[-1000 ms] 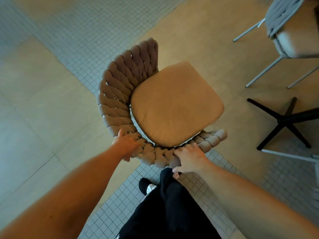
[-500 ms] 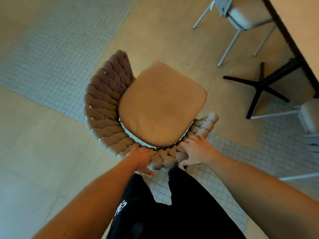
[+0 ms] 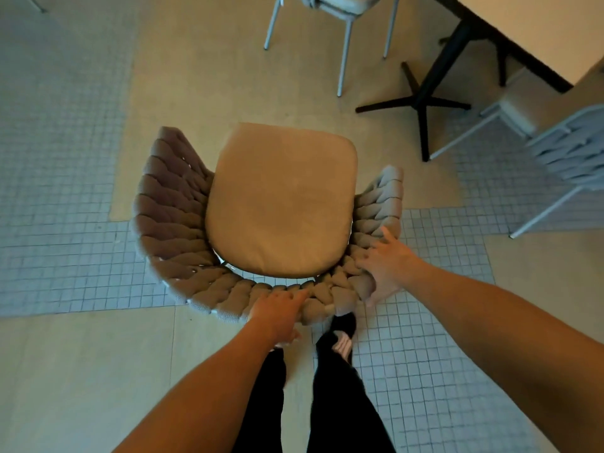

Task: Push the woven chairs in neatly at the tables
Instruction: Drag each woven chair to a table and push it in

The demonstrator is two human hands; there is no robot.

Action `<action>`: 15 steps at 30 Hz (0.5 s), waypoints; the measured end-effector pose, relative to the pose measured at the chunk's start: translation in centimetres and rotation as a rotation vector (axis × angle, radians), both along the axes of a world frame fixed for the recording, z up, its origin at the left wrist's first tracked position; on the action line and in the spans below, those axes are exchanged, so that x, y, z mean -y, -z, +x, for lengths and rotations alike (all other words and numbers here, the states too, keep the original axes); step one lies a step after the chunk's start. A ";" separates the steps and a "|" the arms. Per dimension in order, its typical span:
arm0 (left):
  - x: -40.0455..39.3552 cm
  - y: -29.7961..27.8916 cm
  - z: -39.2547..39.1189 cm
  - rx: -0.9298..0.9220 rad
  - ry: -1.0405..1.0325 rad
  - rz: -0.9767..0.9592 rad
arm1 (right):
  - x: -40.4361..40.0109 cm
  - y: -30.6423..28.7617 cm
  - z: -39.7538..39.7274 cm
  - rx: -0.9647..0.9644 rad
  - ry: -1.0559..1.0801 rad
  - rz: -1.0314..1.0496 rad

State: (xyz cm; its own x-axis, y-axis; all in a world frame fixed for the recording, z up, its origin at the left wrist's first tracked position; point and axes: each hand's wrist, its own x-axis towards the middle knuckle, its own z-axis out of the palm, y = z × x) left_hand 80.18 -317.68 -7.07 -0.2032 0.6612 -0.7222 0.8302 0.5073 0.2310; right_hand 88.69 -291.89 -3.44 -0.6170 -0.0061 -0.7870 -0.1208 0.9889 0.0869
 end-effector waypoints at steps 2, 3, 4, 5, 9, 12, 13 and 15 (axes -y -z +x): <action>-0.2 0.0 0.1 -0.039 0.015 0.007 | 0.6 0.7 0.6 -0.027 0.026 -0.042; -0.3 0.0 0.1 -0.051 0.013 0.012 | 0.9 0.9 0.9 -0.034 0.044 -0.054; -0.3 0.1 0.1 -0.061 0.013 0.018 | 1.3 0.9 1.1 -0.040 0.052 -0.053; -0.2 0.1 0.1 -0.072 0.014 0.025 | 1.7 0.8 1.3 -0.044 0.057 -0.045; 0.1 -0.3 0.4 -0.101 0.021 0.047 | 2.9 -0.1 1.2 -0.046 0.097 -0.025; 0.2 -0.7 0.5 -0.112 0.038 0.063 | 3.1 -0.4 1.4 -0.052 0.101 -0.018; 0.1 -0.8 0.5 -0.107 0.043 0.067 | 3.1 -0.4 1.5 -0.067 0.091 -0.015; 0.1 -0.8 0.6 -0.099 0.045 0.071 | 3.1 -0.4 1.8 -0.085 0.069 -0.010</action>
State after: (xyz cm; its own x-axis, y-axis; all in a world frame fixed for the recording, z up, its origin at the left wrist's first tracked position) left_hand 80.76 -317.81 -6.28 -0.2397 0.7203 -0.6509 0.8723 0.4542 0.1814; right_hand 90.52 -295.01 -3.01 -0.6809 0.0306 -0.7318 -0.0452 0.9955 0.0837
